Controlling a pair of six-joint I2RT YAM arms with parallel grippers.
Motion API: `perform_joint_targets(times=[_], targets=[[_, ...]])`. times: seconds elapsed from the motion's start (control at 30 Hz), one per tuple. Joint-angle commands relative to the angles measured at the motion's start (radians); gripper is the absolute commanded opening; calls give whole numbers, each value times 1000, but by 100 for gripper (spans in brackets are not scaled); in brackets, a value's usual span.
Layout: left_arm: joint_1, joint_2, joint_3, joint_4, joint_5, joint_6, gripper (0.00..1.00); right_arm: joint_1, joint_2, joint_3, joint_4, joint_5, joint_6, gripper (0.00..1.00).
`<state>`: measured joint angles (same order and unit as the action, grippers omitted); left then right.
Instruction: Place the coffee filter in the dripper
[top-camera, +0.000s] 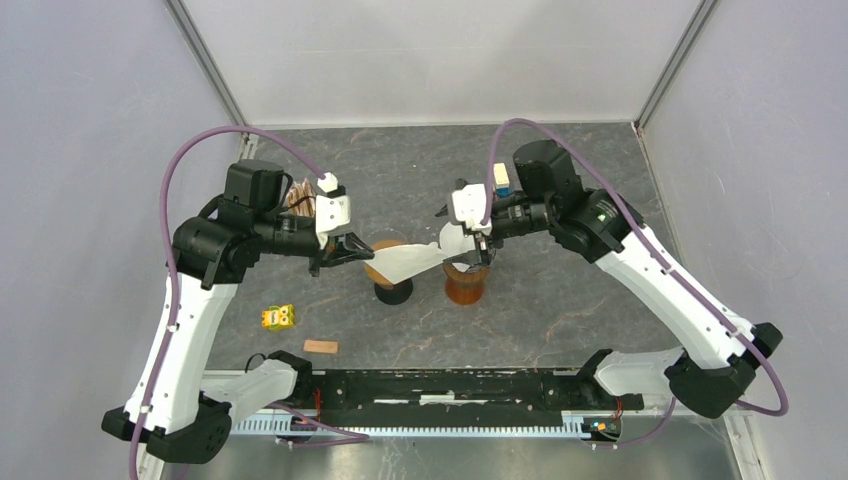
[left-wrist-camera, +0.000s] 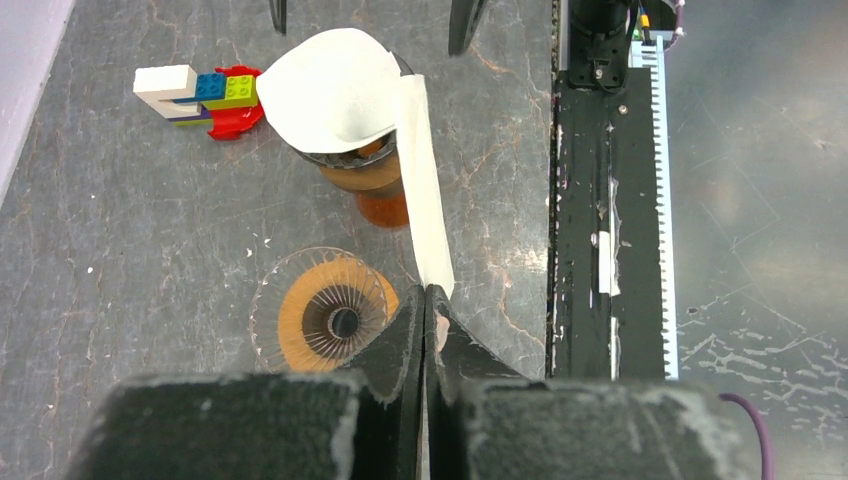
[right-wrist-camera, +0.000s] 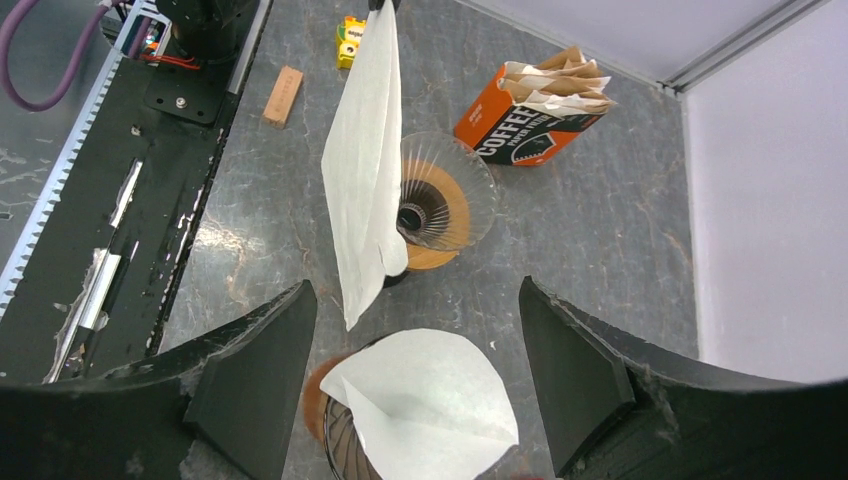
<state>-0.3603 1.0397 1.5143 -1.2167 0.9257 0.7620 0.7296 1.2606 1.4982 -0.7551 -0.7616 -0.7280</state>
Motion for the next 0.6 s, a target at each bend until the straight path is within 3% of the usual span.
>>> perform_joint_targets(times=[0.0,0.57], targets=[[-10,-9,-3,20,28,78,2,-22,-20,5,6,-53,-2,79],[-26,-16,-14,20,32,80,2,-29,68,55,43,-104,68,64]])
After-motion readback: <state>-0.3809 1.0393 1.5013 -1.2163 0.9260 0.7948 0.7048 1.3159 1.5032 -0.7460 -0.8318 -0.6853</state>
